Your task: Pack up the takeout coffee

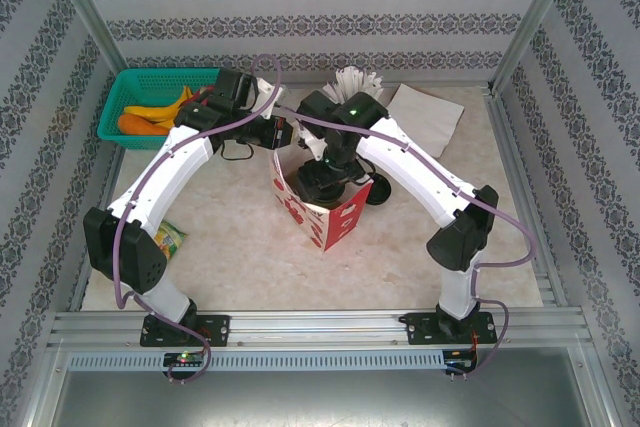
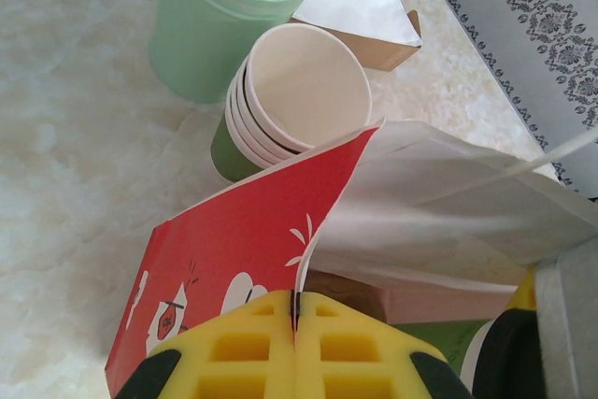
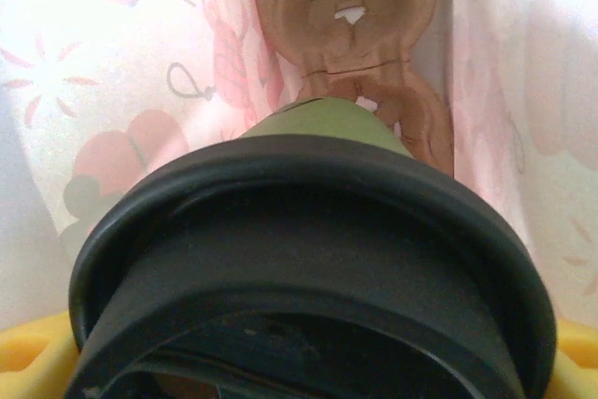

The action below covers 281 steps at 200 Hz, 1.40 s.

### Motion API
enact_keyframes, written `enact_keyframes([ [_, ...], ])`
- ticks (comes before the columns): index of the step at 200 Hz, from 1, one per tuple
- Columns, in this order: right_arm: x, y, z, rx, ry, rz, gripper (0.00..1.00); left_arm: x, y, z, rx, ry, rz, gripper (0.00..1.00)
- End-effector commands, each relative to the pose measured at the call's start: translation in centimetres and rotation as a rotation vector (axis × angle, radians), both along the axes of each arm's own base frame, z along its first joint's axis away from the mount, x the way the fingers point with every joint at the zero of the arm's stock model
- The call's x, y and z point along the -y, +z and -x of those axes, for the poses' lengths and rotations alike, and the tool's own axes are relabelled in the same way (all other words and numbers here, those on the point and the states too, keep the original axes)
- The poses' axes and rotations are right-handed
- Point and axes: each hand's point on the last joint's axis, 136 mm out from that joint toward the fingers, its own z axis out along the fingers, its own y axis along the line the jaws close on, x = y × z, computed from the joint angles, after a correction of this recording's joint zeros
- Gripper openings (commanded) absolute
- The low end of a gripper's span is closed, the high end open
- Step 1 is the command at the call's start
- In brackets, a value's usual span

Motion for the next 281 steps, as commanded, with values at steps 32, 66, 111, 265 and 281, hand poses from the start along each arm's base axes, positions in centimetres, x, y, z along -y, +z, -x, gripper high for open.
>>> enact_keyframes([
  [32, 0.4, -1.0, 1.8, -0.093, 0.032, 0.053, 0.58, 0.3, 1.9, 0.5, 0.054, -0.017, 0.028, 0.00],
  [66, -0.9, -0.5, 3.8, -0.181, 0.053, -0.045, 0.58, 0.0, 2.0, 0.5, 0.068, -0.005, 0.020, 0.00],
  [111, -0.6, -0.8, 2.8, -0.138, 0.011, -0.033, 0.58, 0.4, 2.5, 0.8, 0.068, -0.023, 0.046, 0.00],
  [265, -0.6, -4.5, -0.7, -0.082, -0.032, 0.113, 0.58, 0.7, 2.8, 1.3, 0.077, -0.053, 0.063, 0.00],
  [281, -0.5, -4.8, -1.0, -0.074, -0.034, 0.124, 0.58, 0.7, 2.8, 1.3, 0.077, -0.055, 0.062, 0.00],
])
